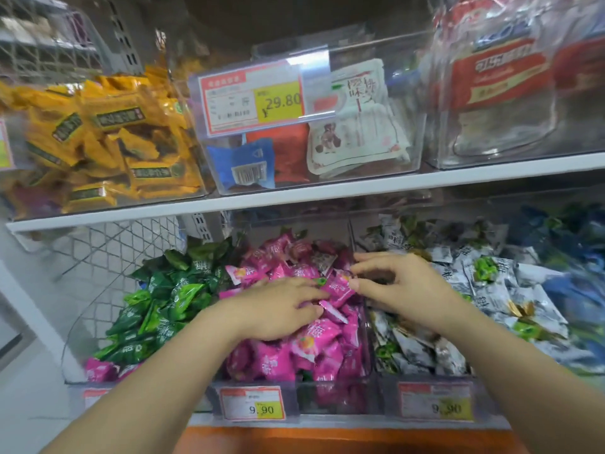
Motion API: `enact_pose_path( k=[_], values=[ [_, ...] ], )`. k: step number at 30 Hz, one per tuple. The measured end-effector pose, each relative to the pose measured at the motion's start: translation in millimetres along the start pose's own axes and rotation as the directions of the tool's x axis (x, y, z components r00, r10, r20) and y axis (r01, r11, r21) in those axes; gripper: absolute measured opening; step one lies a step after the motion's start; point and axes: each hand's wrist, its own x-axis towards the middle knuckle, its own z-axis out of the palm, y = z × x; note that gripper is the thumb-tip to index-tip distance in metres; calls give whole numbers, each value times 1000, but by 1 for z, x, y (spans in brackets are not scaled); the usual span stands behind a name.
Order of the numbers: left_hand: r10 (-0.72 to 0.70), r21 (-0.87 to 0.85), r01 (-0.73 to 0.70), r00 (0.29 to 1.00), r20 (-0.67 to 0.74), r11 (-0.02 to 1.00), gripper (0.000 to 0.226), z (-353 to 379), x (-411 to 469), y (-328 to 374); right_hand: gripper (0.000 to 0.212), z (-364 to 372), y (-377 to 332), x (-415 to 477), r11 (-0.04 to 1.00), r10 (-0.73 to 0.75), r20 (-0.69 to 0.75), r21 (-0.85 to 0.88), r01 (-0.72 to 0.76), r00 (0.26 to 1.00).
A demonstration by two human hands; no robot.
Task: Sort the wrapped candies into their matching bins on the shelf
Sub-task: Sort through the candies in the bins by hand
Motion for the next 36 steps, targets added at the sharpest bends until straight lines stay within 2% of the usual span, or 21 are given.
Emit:
enact_pose_path(
  k=[4,9,13,18,20,22,25,29,32,34,36],
  values=[
    [20,-119,-24,999,-35,993,42,-11,-7,2,30,-3,3,0,998,4,43,58,-7,999],
    [-60,-102,34,961,-269,994,30,-45,23,6,33,-4,3,0,997,3,60,82,-8,998],
    [-54,-142,23,975,-215,990,29,-44,68,-1,33,-5,4,0,995,-8,71,103,1,997],
    [-95,64,105,986,-141,992,54,-34,93,-8,32,-2,9,0,990,-11,71,144,0,997],
    [-115,45,124,978,-175,991,56,-33,96,-10,31,-2,10,0,987,-12,76,161,0,997],
    [-133,-53,125,964,-229,991,55,-33,92,-14,32,-3,11,-1,985,-14,82,174,0,997],
    [-143,-219,63,917,-373,974,46,-35,82,-15,34,-3,12,-2,989,-18,88,149,5,996],
    [-117,-389,-165,787,-606,906,19,-44,78,7,35,0,13,-2,992,-30,90,123,19,996],
    [-69,-460,-287,786,-615,840,34,-51,87,31,34,0,12,-3,992,-28,82,124,18,996],
    [-71,-497,-293,804,-590,817,35,-54,94,38,35,0,12,-4,992,-25,82,127,14,996],
    [-119,-534,-282,793,-597,797,32,-54,98,32,35,0,12,-5,991,-23,89,132,11,996]
  ],
)
